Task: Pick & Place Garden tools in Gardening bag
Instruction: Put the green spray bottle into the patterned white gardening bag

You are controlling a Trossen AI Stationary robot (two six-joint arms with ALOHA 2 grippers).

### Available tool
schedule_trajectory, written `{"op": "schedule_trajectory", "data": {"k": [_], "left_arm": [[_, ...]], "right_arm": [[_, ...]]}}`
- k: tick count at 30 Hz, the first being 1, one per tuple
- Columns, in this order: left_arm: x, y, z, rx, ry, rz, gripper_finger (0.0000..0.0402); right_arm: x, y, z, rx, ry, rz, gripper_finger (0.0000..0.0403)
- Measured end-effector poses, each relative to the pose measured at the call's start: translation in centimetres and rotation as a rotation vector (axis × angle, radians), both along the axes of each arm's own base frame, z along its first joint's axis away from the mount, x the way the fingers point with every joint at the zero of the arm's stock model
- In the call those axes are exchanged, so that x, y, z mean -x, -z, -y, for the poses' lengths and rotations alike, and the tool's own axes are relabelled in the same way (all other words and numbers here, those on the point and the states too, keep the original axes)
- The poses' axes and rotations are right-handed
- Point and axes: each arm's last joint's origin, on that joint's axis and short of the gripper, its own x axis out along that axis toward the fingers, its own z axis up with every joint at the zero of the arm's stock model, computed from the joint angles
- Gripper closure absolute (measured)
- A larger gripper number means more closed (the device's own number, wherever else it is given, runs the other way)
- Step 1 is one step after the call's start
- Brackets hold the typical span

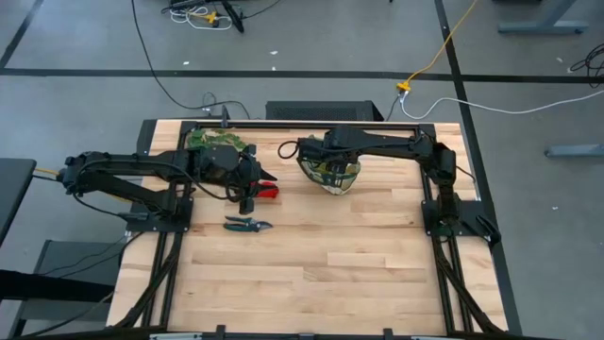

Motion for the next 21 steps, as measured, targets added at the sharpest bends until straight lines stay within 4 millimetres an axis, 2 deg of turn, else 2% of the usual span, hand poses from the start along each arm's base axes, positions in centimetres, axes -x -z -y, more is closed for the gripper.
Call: {"op": "schedule_trajectory", "data": {"k": [13,21], "left_arm": [[0.08,0.15,0.00,0.006,-0.003,-0.017,0.0298],[0.11,0.20,0.00,0.007,-0.003,-0.023,0.0298]], "right_arm": [[0.24,0.05,0.85,-0.020,0.052,0.013,0.0241],[0.22,0.08,0.90,-0.042,0.038,0.013,0.0203]]}}
